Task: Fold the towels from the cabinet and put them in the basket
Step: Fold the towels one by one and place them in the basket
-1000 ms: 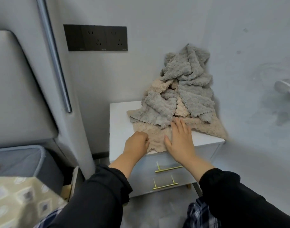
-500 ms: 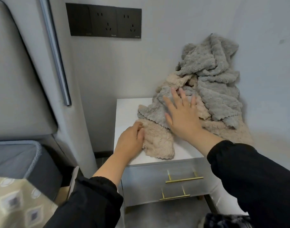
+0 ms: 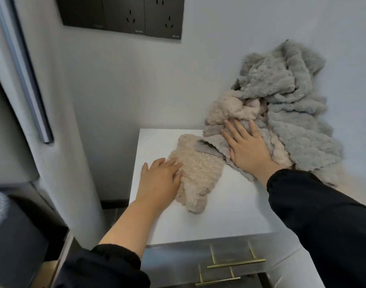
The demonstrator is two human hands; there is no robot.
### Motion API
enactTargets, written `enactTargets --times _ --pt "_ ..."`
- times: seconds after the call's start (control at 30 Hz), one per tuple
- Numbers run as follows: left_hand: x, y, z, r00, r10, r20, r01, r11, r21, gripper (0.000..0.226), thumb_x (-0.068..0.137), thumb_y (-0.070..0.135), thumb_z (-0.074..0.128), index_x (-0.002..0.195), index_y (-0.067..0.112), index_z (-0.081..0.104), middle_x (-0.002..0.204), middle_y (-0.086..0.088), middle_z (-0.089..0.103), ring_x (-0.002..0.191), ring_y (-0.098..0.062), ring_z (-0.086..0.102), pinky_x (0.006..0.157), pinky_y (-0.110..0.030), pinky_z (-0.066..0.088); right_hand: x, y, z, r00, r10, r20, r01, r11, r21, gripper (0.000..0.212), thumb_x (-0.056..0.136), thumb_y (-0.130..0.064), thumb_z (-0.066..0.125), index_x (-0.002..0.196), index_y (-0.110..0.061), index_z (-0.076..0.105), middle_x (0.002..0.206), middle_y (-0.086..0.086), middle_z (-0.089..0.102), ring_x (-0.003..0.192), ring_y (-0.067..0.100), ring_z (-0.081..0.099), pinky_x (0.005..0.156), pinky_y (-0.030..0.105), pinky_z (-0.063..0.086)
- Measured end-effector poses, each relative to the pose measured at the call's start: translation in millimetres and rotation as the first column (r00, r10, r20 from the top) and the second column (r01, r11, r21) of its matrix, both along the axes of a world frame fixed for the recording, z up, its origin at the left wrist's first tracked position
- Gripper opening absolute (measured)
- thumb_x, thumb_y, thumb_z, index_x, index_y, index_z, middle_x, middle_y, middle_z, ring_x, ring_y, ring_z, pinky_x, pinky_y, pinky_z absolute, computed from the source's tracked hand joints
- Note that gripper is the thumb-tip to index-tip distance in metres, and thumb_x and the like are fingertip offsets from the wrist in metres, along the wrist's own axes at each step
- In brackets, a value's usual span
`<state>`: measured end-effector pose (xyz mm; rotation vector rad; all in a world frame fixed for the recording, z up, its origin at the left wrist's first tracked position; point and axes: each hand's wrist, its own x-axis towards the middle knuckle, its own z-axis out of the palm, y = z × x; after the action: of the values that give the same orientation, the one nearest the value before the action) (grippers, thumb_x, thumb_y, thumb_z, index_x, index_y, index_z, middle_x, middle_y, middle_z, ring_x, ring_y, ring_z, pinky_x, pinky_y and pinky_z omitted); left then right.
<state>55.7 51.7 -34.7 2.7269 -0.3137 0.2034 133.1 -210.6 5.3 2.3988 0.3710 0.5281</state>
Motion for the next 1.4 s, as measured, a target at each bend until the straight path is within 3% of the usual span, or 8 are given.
enactTargets --times 0.23,0.43,0.6,0.8,0.9,1.07,1.2,1.4 --pt "5 18 5 0.985 0.149 0.089 -0.147 0.989 -0.026 0.022 0.088 0.020 0.045 0.070 0.028 0.055 0.069 0.010 0.050 0.091 -0.016 0.049 0.105 -0.046 0.027 5 -23 7 0.996 -0.086 -0.003 0.085 0.991 -0.100 0.057 0.090 -0.034 0.039 0.143 -0.013 0.043 0.149 0.009 0.039 0.136 0.026 0.024 0.114 0.050 -0.016" --pt "6 35 3 0.974 0.224 0.021 -0.213 0.948 -0.236 0.020 0.085 0.015 0.050 0.070 0.017 0.064 0.071 0.002 0.058 0.076 -0.021 0.050 0.064 -0.031 0.038 -12 -21 -2 0.997 0.063 0.040 -0.060 0.996 -0.069 0.060 0.092 -0.034 0.021 0.145 -0.011 0.040 0.154 0.011 0.030 0.144 0.027 0.020 0.116 0.051 -0.009" --pt "-6 30 26 0.968 0.235 -0.086 -0.250 0.899 -0.360 0.021 0.087 0.014 0.052 0.079 0.011 0.071 0.073 -0.004 0.068 0.075 -0.025 0.062 0.064 -0.034 0.051 -62 12 -7 0.993 0.103 0.053 -0.113 0.964 0.242 0.056 0.096 -0.033 0.023 0.148 -0.012 0.032 0.157 0.011 0.020 0.147 0.025 0.011 0.117 0.054 0.002" --pt "-28 18 64 0.978 0.172 -0.121 -0.209 0.725 -0.657 0.029 0.090 0.011 0.048 0.062 0.014 0.056 0.061 0.005 0.054 0.058 -0.009 0.046 0.053 -0.023 0.034 -128 72 -12 0.934 0.206 -0.293 0.152 0.513 0.845 0.085 0.080 0.001 0.047 0.152 -0.027 0.011 0.160 -0.003 -0.008 0.146 0.013 -0.014 0.117 0.043 -0.013" --pt "-42 12 73 0.985 0.041 -0.170 -0.153 0.675 -0.722 0.023 0.088 0.011 0.055 0.066 0.011 0.063 0.058 0.008 0.057 0.056 -0.010 0.047 0.056 -0.022 0.038 -145 86 -15 0.898 0.313 -0.309 0.138 0.466 0.874 0.086 0.082 -0.005 0.054 0.150 -0.035 0.012 0.160 -0.002 -0.011 0.146 0.015 -0.016 0.118 0.043 -0.009" --pt "-62 6 74 0.980 0.028 -0.197 -0.168 0.646 -0.744 0.017 0.087 0.019 0.064 0.071 0.017 0.070 0.071 0.008 0.066 0.063 -0.009 0.057 0.058 -0.026 0.047 -164 89 -8 0.967 0.223 -0.127 0.090 0.170 0.981 0.049 0.086 0.001 0.052 0.131 -0.017 0.052 0.141 0.006 0.041 0.134 0.021 0.034 0.108 0.023 0.024" --pt "-66 6 73 0.948 -0.001 -0.318 -0.298 0.347 -0.889 0.017 0.089 0.016 0.063 0.075 0.007 0.067 0.071 -0.002 0.065 0.065 -0.015 0.057 0.058 -0.028 0.047 -179 86 10 0.904 0.332 -0.271 0.310 -0.070 0.948 0.033 0.091 -0.031 0.059 0.122 -0.019 0.057 0.115 -0.008 0.058 0.105 0.008 0.054 0.088 0.020 0.038" --pt "-68 0 80 0.923 -0.146 -0.356 -0.348 0.078 -0.934 0.018 0.090 0.013 0.063 0.075 0.004 0.061 0.068 -0.008 0.065 0.062 -0.016 0.062 0.061 -0.027 0.053 -189 103 4 0.834 0.466 -0.296 0.274 0.116 0.955 0.099 0.064 -0.036 0.086 0.145 -0.024 0.031 0.136 -0.015 0.037 0.126 -0.003 0.030 0.108 0.020 0.026"
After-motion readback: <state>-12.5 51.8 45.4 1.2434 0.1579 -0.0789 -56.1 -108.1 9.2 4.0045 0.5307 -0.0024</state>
